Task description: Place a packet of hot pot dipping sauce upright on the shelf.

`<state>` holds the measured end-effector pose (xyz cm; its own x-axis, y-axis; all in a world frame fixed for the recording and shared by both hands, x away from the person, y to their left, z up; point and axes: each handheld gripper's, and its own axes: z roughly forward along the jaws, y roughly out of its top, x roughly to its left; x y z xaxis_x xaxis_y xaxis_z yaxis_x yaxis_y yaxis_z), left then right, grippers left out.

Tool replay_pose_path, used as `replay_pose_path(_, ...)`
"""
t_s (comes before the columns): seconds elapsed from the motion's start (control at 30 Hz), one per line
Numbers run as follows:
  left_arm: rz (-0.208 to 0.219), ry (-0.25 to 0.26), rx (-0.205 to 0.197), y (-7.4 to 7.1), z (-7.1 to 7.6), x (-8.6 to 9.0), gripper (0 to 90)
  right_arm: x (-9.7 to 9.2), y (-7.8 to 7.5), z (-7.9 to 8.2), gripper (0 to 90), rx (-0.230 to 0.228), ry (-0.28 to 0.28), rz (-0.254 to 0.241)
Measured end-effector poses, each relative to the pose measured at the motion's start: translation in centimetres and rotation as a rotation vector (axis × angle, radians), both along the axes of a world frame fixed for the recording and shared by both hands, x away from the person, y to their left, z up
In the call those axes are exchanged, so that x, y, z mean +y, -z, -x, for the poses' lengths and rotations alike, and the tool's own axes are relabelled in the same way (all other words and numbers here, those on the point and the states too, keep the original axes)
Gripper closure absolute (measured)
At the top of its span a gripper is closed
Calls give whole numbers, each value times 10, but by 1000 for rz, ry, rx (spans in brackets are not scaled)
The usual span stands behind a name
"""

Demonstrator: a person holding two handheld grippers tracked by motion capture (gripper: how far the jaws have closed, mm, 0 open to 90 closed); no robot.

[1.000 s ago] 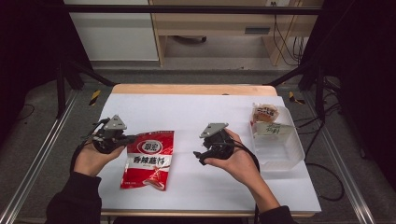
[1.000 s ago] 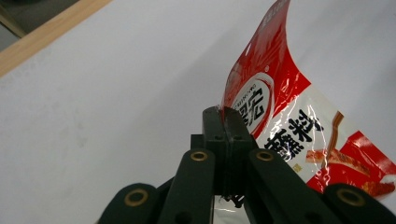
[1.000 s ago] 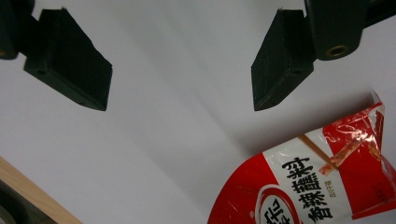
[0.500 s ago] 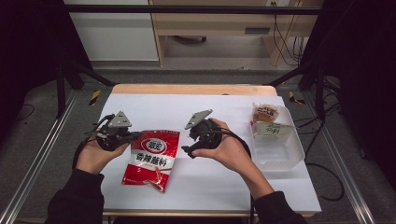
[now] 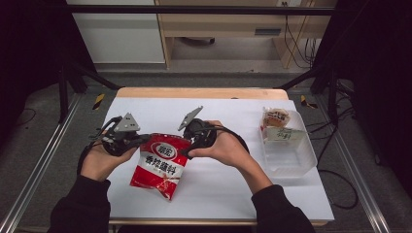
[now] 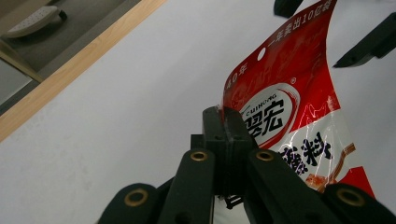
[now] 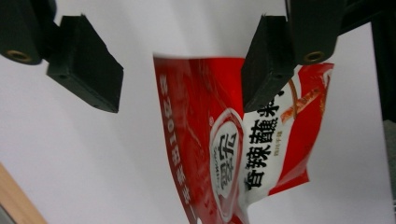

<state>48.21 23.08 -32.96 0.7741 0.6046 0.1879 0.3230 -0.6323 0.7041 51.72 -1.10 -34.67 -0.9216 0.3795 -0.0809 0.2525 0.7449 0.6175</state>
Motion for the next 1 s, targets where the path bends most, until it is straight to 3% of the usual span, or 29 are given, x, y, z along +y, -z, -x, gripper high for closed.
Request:
replay_pose_path(0.2,7,10,-11,-5,2,-5,900,7,2,-4,503,56,-33,-2)
replay_pose_path(0.53,31,9,-8,-8,1,-6,900,9,3,-8,873,97,-50,-13)
replay_pose_path(0.63,42,10,-4,-6,0,-5,898,8,2,-8,898,104,-53,-8)
replay_pose_path(0.7,45,-8,-2,-3,-2,-4,782,7,2,-9,900,110,-48,1)
replay_pose_path(0.83,107,-47,-13,0,-3,3,418,5,4,-11,900,105,-45,22)
replay_pose_path(1.0,96,-78,-7,9,-1,13,254,0,0,-14,900,115,-29,11)
